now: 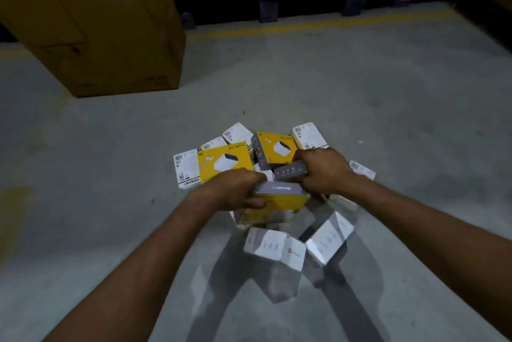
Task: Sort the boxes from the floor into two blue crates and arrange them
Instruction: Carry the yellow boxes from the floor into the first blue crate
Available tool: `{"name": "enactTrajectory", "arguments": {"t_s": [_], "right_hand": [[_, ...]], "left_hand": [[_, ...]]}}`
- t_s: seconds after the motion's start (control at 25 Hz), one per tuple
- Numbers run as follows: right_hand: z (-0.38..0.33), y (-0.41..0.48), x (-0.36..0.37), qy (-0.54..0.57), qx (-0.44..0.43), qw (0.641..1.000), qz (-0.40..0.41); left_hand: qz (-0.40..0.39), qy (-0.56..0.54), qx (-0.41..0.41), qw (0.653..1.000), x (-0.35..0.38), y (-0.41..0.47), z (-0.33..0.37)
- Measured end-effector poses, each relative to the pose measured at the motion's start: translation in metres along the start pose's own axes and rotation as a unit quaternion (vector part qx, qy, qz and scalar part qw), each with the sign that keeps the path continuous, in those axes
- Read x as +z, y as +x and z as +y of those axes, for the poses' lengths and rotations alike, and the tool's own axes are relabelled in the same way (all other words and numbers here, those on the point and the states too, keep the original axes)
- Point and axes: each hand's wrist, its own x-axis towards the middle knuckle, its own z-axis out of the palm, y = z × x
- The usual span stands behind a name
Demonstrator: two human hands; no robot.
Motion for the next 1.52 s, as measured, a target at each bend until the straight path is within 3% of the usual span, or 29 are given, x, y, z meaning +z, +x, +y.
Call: {"name": "enactTrajectory", "arguments": {"t_s": [0.08, 0.2, 0.36, 0.48, 0.64, 0.84, 0.96, 1.08, 1.2, 1.36, 1.52], "right_hand": [[0.000, 0.009, -0.018, -0.007, -0.044, 0.999, -0.031], [-0.013, 0.034, -0.028, -0.104, -0.109, 0.987, -0.048], [-0.044, 0.080, -0.024, -0.244, -0.191, 0.951, -0.022], [-0.056, 0.109, -0.019, -0.293, -0.222, 0.929, -0.041], [-0.058, 0.125, -0.009, -0.325, -0.227, 0.913, -0.097], [-0.060, 0.123, -0.019, -0.294, -0.192, 0.925, -0.144], [-0.064, 0.119, -0.028, -0.276, -0.168, 0.931, -0.169], [-0.070, 0.113, -0.041, -0.306, -0.149, 0.921, -0.189], [-0.068, 0.115, -0.044, -0.344, -0.125, 0.914, -0.177], [-0.059, 0.106, -0.041, -0.398, -0.160, 0.889, -0.160], [-0.046, 0.073, -0.037, -0.324, -0.171, 0.928, -0.067]], "left_hand": [[-0.005, -0.064, -0.029, 0.998, -0.015, -0.006, -0.032], [0.006, -0.106, -0.044, 0.993, -0.025, -0.008, -0.070], [-0.091, -0.103, -0.138, 0.981, -0.036, 0.005, -0.094], [-0.112, -0.104, -0.206, 0.967, -0.030, 0.022, -0.112], [-0.110, -0.144, -0.222, 0.958, -0.016, 0.038, -0.120], [-0.107, -0.105, -0.221, 0.964, -0.017, 0.040, -0.111], [-0.079, -0.142, -0.232, 0.959, -0.009, 0.035, -0.117], [-0.092, -0.125, -0.238, 0.959, -0.013, 0.031, -0.115], [-0.112, -0.094, -0.266, 0.953, -0.011, 0.030, -0.117], [-0.092, -0.072, -0.274, 0.955, -0.010, 0.025, -0.109], [-0.010, -0.113, -0.238, 0.965, -0.015, 0.000, -0.080]]}}
